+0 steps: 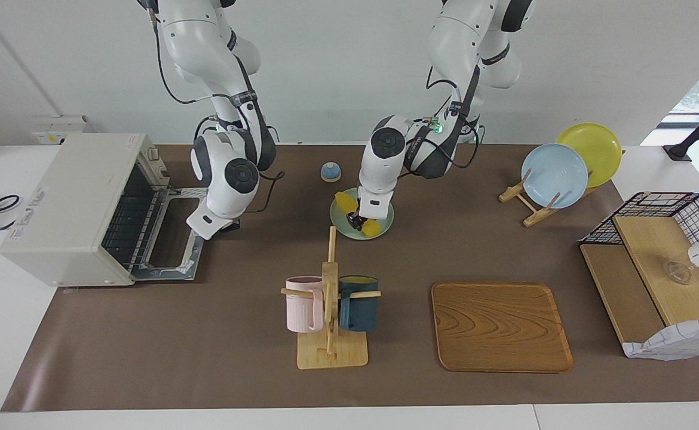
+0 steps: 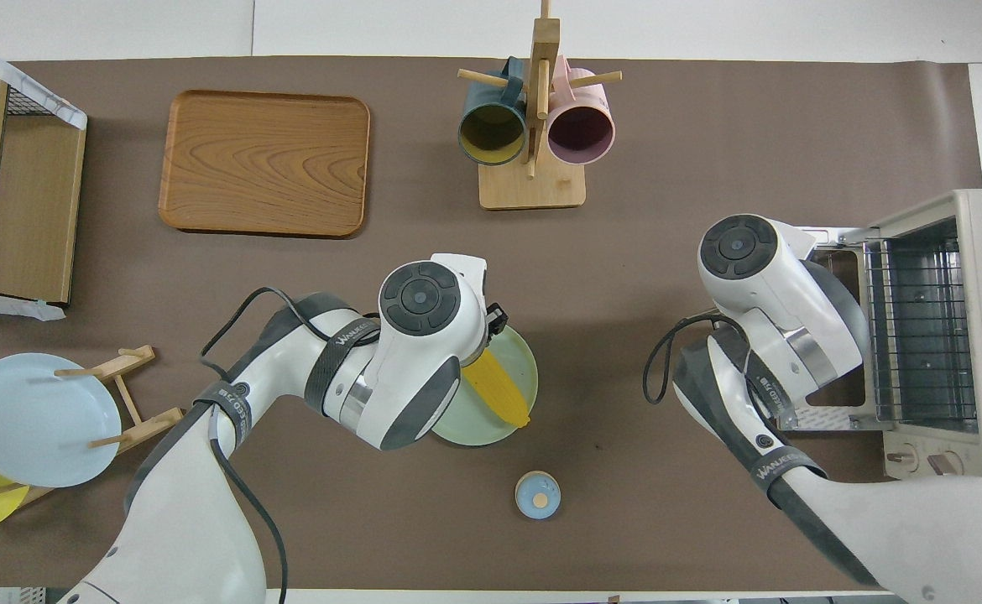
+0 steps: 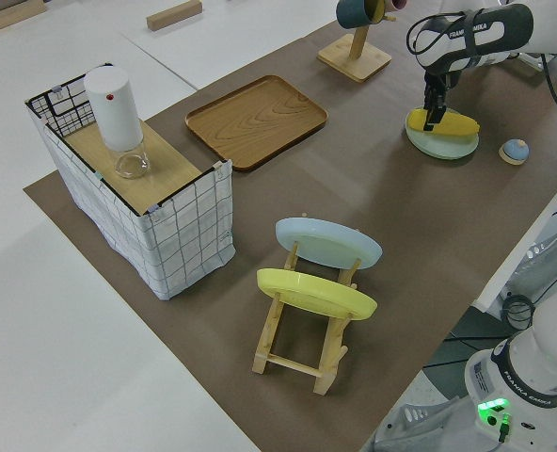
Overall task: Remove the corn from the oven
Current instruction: 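Carry the corn with the left gripper toward the wooden tray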
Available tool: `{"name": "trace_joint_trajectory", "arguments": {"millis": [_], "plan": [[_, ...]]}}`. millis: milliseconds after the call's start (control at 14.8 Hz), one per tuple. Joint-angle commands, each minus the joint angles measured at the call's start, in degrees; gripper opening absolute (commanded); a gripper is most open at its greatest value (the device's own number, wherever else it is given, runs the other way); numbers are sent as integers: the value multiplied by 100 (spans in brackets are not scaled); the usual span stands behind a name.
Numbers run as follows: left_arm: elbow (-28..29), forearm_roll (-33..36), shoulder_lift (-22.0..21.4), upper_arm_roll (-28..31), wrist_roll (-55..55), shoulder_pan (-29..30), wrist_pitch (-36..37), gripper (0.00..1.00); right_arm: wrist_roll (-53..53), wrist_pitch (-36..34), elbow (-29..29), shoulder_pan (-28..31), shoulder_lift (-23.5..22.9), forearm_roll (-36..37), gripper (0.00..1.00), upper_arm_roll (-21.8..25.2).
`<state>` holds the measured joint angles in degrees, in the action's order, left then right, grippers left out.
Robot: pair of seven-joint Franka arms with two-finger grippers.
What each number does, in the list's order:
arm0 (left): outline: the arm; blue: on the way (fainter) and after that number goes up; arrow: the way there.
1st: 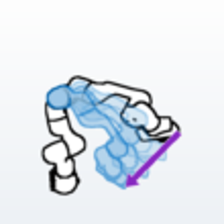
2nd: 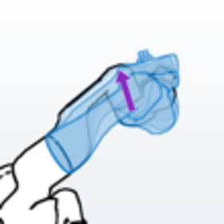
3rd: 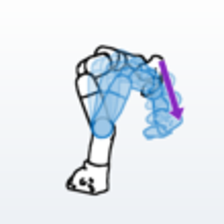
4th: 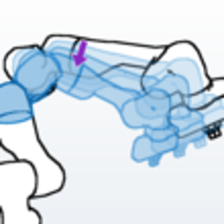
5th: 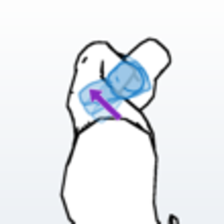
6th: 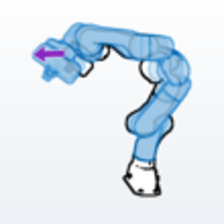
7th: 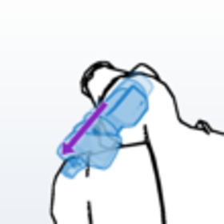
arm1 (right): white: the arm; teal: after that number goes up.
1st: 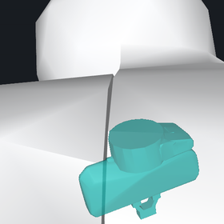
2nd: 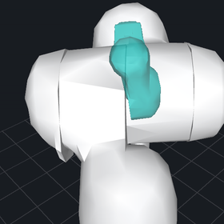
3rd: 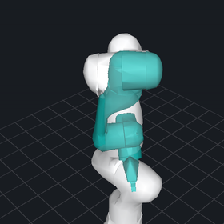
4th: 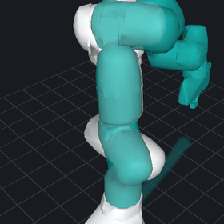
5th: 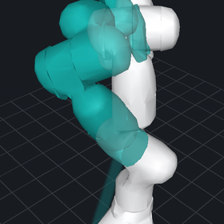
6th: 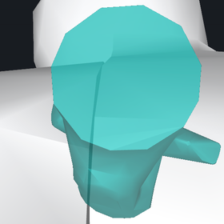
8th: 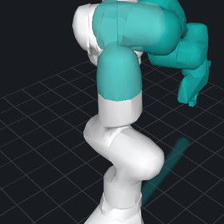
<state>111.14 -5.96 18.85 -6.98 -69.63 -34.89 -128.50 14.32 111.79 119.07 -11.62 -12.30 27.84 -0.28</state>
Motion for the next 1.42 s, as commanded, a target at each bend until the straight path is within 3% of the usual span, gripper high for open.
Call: {"name": "trace_joint_trajectory", "arguments": {"millis": [0, 68, 135, 406, 812, 948, 1151, 1354], "plan": [[39, 51, -57, 83, -50, -61, 123, 19, -710, -368, -147, 415, 420, 249, 2, 37], [13, 51, -57, 83, -41, -44, 123, 5, -763, -465, -147, 459, 552, 240, 2, 37], [4, 51, -83, 92, 2, -26, 123, 0, -929, -570, -147, 555, 718, 170, 4, 37], [-381, 60, -145, 127, 474, 218, 464, 0, -2116, -676, -182, 1143, 1168, -401, 8, 46], [-1401, 314, -13, 145, 2942, 1132, 1344, 0, -2310, -799, -183, 1426, 1378, -586, 13, 46], [-1796, 289, 241, 145, 4146, 1492, 1380, 0, -2714, -914, -191, 1566, 1580, -997, 13, 63], [-1990, 288, 408, 136, 4869, 1898, 1494, 0, -2952, -1027, -200, 1698, 1809, -1079, 13, 81], [-2866, 262, 1004, 145, 5601, 2091, 2020, 0, -3023, -1238, -244, 1707, 2029, -1174, 17, 81]]}}
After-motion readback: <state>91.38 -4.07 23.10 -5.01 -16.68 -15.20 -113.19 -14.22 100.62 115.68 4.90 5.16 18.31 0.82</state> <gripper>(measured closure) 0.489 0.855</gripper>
